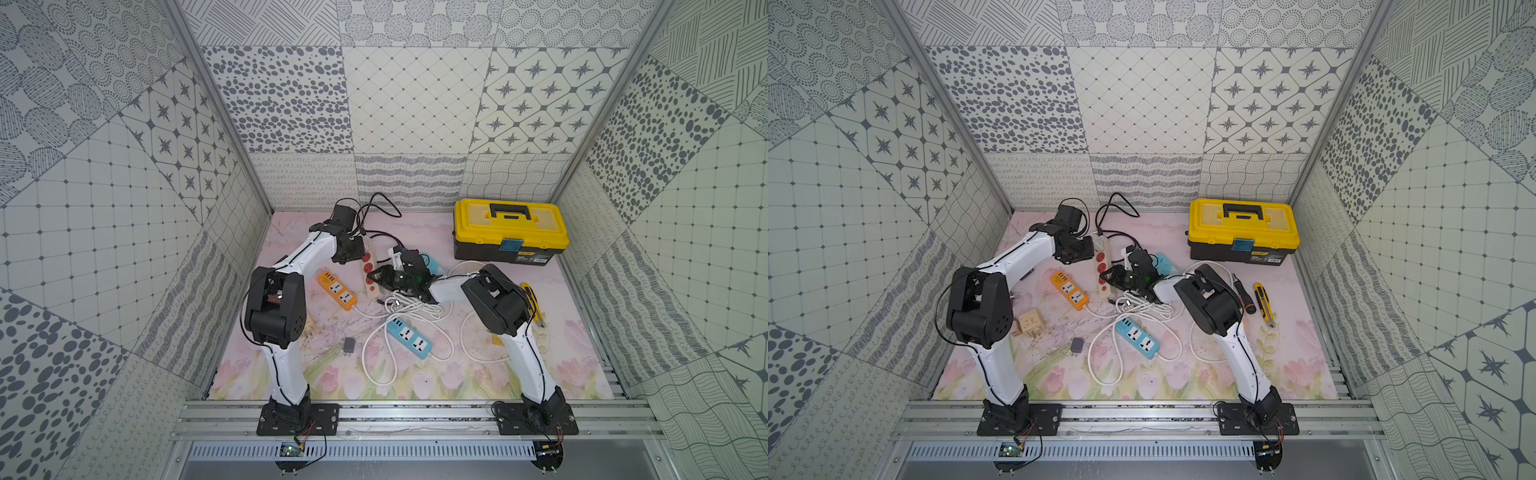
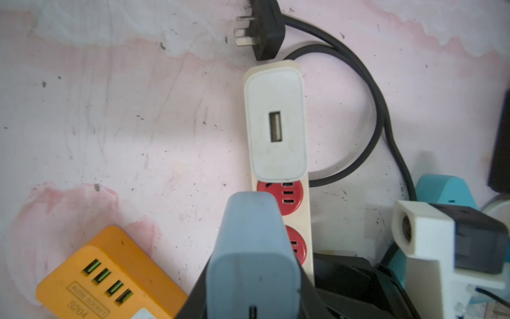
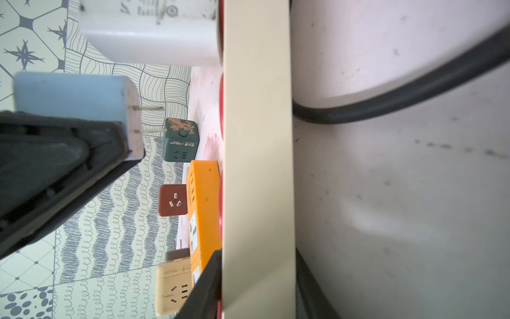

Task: Pull the plug off the socket
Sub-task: Remove the plug from the socket, then place the plug at the center of the board.

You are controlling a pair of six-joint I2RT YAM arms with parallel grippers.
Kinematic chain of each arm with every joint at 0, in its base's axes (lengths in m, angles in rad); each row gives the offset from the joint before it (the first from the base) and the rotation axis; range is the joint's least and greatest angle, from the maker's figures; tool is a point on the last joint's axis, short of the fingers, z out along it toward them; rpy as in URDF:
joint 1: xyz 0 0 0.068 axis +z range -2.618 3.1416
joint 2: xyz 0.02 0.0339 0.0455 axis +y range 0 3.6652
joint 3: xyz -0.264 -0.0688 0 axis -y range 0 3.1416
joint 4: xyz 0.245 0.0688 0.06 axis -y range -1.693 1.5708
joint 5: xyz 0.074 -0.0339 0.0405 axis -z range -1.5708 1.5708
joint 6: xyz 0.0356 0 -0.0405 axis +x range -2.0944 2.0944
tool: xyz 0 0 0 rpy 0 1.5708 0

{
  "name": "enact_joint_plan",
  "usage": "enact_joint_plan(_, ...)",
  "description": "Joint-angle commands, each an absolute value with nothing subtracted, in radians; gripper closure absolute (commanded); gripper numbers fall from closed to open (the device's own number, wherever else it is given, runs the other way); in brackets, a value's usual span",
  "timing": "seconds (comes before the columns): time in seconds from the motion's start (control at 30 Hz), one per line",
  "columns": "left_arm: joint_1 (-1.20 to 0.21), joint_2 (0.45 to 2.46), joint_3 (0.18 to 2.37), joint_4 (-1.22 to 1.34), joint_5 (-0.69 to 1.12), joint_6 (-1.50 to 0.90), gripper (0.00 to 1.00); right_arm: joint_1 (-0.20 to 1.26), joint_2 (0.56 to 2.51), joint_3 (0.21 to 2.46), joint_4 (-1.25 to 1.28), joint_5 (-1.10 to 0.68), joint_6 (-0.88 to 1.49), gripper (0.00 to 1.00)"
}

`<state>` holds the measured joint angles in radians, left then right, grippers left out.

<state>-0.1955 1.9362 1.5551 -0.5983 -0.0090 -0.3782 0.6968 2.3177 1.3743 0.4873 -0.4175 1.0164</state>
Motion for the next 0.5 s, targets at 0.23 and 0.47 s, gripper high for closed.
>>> enact_joint_plan(0.23,-0.019,1.835,1.393,-0.375,0.345,-0.605,1.0,0.672,2.36,1.33,0.387,-0.388,1.073,1.0)
enact_joint_plan(0.47,0.083,1.977,1.355,-0.165,0.583,-0.772,1.0,0.683,2.352,1.342,0.395,-0.403,1.065,1.0)
